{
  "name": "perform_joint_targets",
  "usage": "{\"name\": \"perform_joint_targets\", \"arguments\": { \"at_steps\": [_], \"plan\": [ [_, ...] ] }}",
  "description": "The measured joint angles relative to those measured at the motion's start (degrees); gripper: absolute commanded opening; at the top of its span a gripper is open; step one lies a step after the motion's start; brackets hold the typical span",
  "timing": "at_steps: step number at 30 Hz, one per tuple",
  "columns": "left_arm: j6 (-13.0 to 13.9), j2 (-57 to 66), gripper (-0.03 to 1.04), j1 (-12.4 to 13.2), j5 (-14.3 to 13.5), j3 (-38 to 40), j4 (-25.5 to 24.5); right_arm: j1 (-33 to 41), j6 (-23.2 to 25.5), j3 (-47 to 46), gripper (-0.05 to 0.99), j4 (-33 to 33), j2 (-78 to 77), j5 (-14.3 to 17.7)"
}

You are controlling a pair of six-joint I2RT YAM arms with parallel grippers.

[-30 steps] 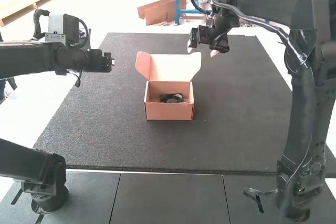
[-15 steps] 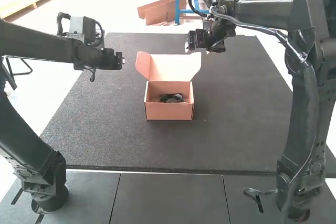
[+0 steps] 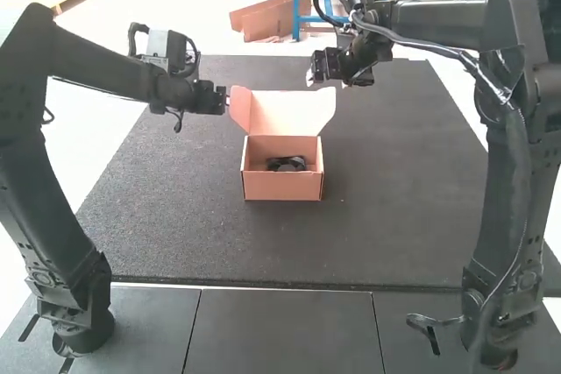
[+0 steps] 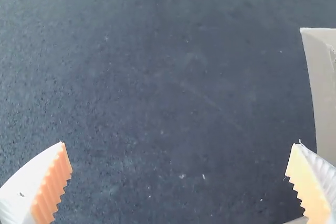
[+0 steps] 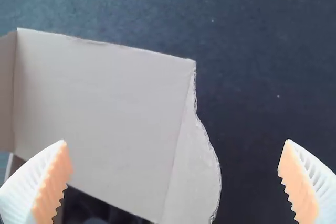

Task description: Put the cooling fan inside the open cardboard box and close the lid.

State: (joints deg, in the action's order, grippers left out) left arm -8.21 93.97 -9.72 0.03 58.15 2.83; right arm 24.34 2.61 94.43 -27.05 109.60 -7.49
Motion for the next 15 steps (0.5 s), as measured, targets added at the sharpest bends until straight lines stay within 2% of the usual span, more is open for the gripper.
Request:
{"name": "perform_joint_targets", "arguments": {
  "at_steps": [6,11,15],
  "plan": [
    [-0.04,1.49,0.97,0.0,-0.02,1.9,0.04,-0.11,-0.35,0.0,0.89,-0.63,0.0,-1.36],
    [-0.04,1.49,0.97,0.0,-0.02,2.08,0.17,-0.7,-0.42,0.0,0.79,-0.7,0.02,-1.9],
    [-0.26,1.49,0.97,0.0,0.02,2.08,0.0,-1.64,-0.26,0.0,0.66,-0.7,0.02,-2.67]
  ]
}}
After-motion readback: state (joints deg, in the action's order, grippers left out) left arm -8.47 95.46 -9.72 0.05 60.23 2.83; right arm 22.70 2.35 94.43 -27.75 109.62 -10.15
